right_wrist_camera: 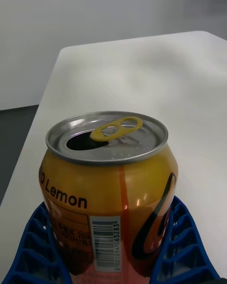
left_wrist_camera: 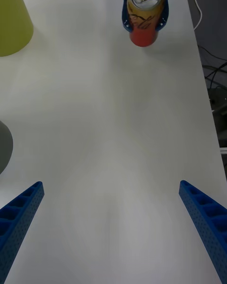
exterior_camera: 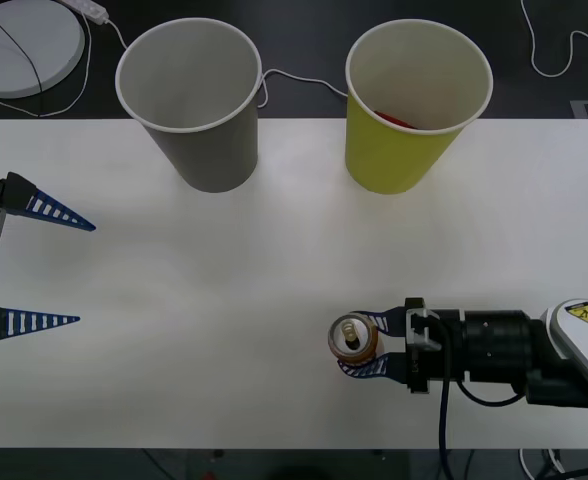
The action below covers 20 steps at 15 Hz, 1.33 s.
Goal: Put the can into the green bin and the plastic bottle into the gray bin
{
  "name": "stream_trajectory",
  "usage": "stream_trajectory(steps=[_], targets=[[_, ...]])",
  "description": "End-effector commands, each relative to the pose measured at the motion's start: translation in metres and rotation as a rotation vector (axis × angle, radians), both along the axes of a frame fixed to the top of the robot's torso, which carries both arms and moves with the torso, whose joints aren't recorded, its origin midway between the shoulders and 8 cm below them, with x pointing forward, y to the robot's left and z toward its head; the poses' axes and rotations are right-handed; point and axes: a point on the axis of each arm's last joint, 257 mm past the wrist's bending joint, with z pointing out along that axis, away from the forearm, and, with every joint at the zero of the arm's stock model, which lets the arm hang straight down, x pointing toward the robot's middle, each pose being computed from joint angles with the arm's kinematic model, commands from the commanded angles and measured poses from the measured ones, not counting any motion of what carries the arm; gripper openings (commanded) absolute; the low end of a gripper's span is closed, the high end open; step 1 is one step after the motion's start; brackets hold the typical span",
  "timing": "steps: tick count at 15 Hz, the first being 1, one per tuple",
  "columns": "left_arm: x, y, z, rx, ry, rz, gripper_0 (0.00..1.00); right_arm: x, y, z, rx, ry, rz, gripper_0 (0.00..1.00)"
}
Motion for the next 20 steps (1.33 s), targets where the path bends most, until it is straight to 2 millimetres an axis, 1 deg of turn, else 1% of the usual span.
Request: stream_trajectory(steps=[1,3,4,5,8,11,16,17,18,20], targets=[[0.0,0.0,0.0,0.0,0.0,0.0,1.0,0.012,-0.03,0.022,-0.068,0.041,-0.08,0.0],[0.0,0.0,0.0,0.0,0.0,0.0,1.0,0.023,-0.052,0.042,-0.108,0.071,-0.141,0.0],[0.0,0.0,0.0,0.0,0.0,0.0,1.0,0.025,-0.059,0.048,-0.119,0.087,-0.163,0.0],[0.0,0.0,0.0,0.0,0.0,0.0,1.0,0.03,-0.072,0.059,-0.145,0.109,-0.198,0.0],[0.0,0.0,0.0,0.0,0.0,0.0,1.0,0.032,-0.1,0.09,-0.197,0.175,-0.281,0.0],[0.0,0.0,0.0,0.0,0.0,0.0,1.0,0.031,-0.119,0.12,-0.21,0.245,-0.341,0.0],[0.0,0.0,0.0,0.0,0.0,0.0,1.0,0.038,-0.156,0.175,-0.296,0.316,-0.44,0.0],[0.0,0.0,0.0,0.0,0.0,0.0,1.0,0.039,-0.162,0.184,-0.315,0.326,-0.455,0.0],[0.0,0.0,0.0,0.0,0.0,0.0,1.0,0.042,-0.166,0.197,-0.325,0.331,-0.475,0.0],[0.0,0.0,0.0,0.0,0.0,0.0,1.0,0.047,-0.168,0.217,-0.321,0.346,-0.511,0.0]])
